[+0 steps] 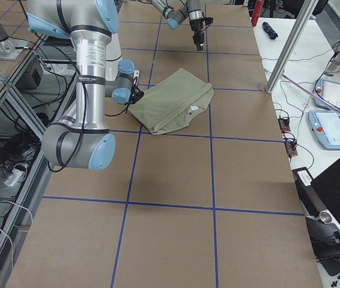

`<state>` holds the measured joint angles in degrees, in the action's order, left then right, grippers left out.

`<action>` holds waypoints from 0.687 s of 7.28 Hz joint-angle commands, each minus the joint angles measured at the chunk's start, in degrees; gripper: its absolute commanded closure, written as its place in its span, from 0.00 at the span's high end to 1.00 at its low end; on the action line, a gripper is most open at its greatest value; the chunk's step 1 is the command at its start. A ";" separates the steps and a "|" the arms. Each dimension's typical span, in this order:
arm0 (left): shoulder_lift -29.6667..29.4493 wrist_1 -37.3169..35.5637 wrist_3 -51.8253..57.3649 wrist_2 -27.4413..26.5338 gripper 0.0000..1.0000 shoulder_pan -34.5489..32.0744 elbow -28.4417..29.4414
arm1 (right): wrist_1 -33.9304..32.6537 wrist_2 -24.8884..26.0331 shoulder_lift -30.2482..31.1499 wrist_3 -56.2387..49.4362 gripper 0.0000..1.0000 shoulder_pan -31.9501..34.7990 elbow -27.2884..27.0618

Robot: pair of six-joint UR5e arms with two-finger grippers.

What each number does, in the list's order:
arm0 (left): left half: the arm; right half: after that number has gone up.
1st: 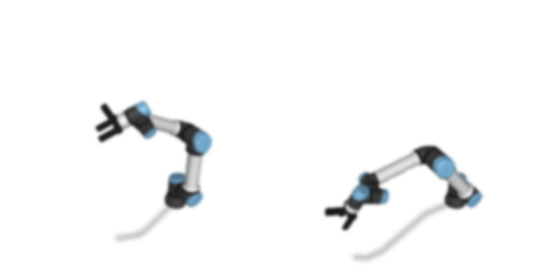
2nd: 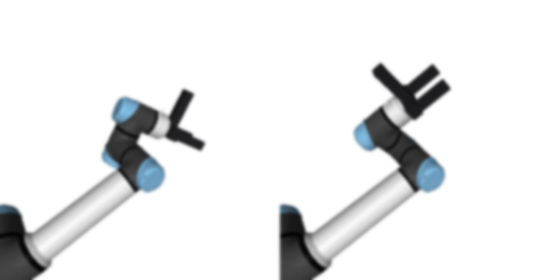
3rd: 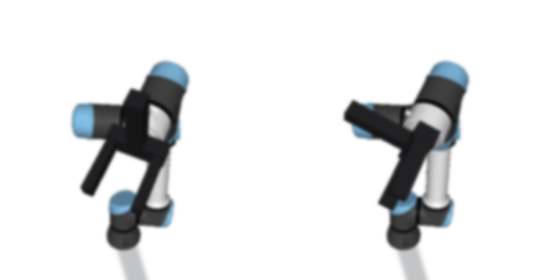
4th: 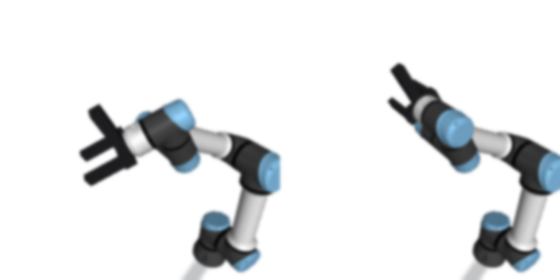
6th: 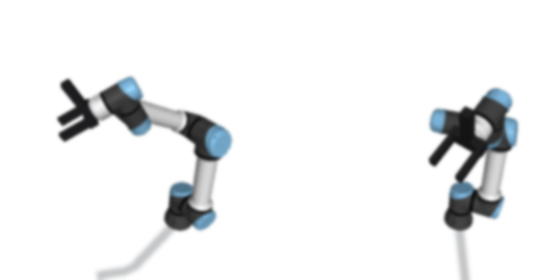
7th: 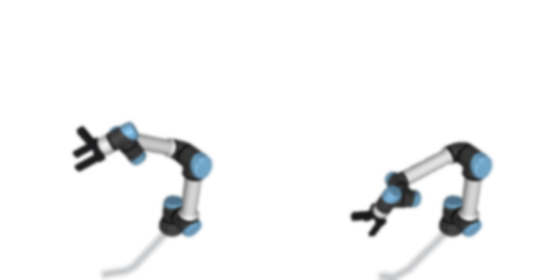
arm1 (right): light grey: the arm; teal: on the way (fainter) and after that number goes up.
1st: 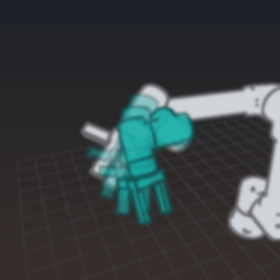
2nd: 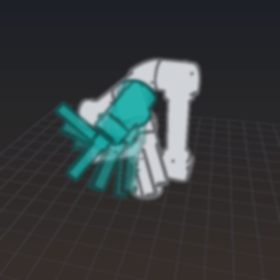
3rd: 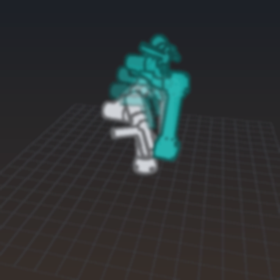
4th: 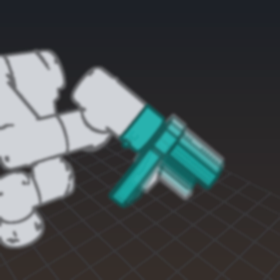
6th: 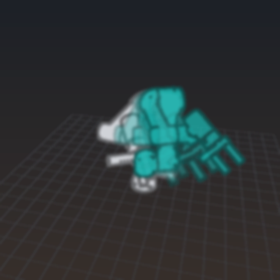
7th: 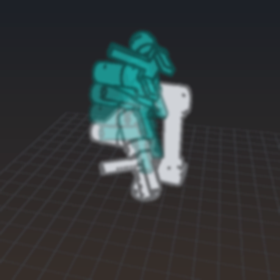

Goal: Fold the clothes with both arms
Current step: 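Grasp the folded shirt corner with the right gripper and drag it toward the robot, then move the left gripper to the shirt's edge while the right gripper grasps the opposite edge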

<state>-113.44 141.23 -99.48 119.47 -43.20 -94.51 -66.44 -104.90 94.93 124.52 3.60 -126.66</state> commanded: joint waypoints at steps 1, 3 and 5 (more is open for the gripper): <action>1.46 0.01 -1.24 -0.29 0.66 3.03 -0.77 | -0.09 1.00 0.17 0.11 1.00 -0.79 -0.96; 2.43 0.01 -1.24 -4.92 0.68 7.40 -0.07 | -0.18 1.36 -0.09 0.02 1.00 4.36 -2.53; 2.26 -0.60 -1.15 -6.79 0.68 10.50 1.86 | -0.27 1.28 -0.53 -0.68 1.00 13.84 -2.28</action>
<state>-111.11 141.07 -100.70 113.92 -34.42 -93.98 -66.64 -103.59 94.73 124.40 11.45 -129.07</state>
